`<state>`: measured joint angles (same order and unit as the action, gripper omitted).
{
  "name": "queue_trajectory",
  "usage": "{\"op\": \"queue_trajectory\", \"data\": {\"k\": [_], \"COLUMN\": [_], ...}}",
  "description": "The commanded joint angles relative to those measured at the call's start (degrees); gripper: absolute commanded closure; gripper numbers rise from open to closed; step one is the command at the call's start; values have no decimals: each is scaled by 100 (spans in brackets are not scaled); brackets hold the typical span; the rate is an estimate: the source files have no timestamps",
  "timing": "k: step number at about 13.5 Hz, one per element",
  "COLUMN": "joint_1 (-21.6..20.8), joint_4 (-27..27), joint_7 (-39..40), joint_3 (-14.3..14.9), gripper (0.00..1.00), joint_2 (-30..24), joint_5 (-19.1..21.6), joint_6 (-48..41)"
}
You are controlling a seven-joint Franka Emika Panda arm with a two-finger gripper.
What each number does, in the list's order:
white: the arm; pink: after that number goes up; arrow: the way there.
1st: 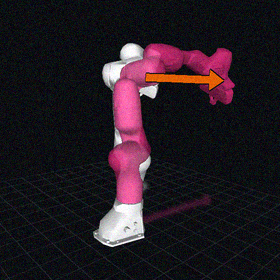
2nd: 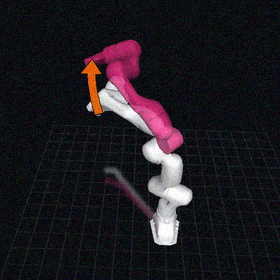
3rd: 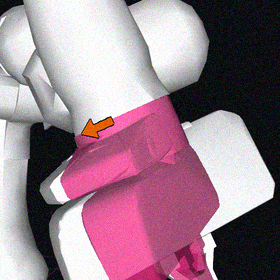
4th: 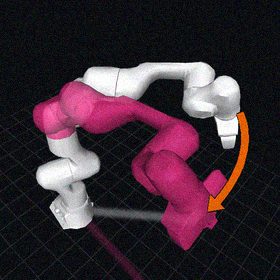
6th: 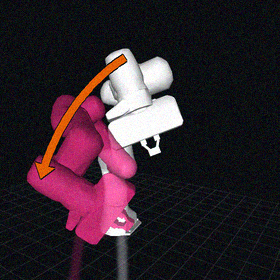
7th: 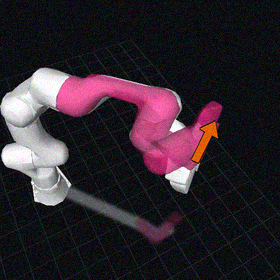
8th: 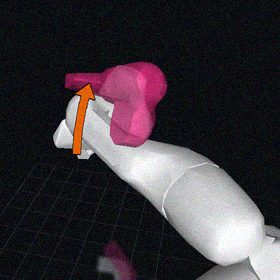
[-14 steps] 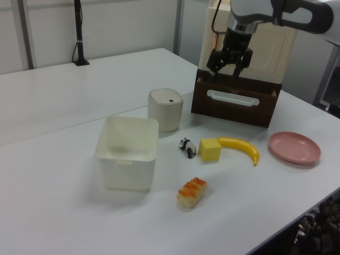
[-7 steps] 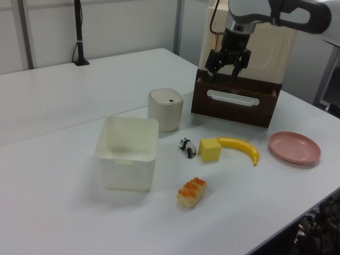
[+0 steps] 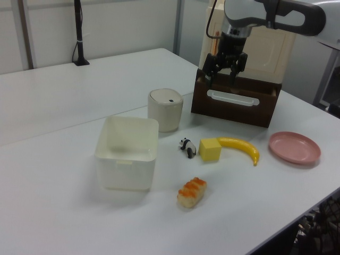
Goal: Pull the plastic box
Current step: 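Move the gripper over the cream plastic box and lower it inside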
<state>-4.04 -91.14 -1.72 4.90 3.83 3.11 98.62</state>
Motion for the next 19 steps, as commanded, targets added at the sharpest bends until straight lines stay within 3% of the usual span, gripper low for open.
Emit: {"op": "queue_trajectory", "data": {"k": [1, 5, 7, 13, 16, 19], "joint_1": [-79, -315, -658, -835, -862, -879], "joint_4": [-35, -87, -167, -123, -97, -105], "joint_7": [197, 794, 1479, 3580, 3653, 3626], "joint_3": [-181, -472, -472, -735, -1095, -1219], "gripper": [0, 0, 0, 0, 0, 0], "joint_2": [-32, 38, 371, 960, 1233, 1409], "joint_5": [-3, -21, -47, -214, -433, -522], "joint_6": [-124, 200, 919, 1537, 1852, 2187]}}
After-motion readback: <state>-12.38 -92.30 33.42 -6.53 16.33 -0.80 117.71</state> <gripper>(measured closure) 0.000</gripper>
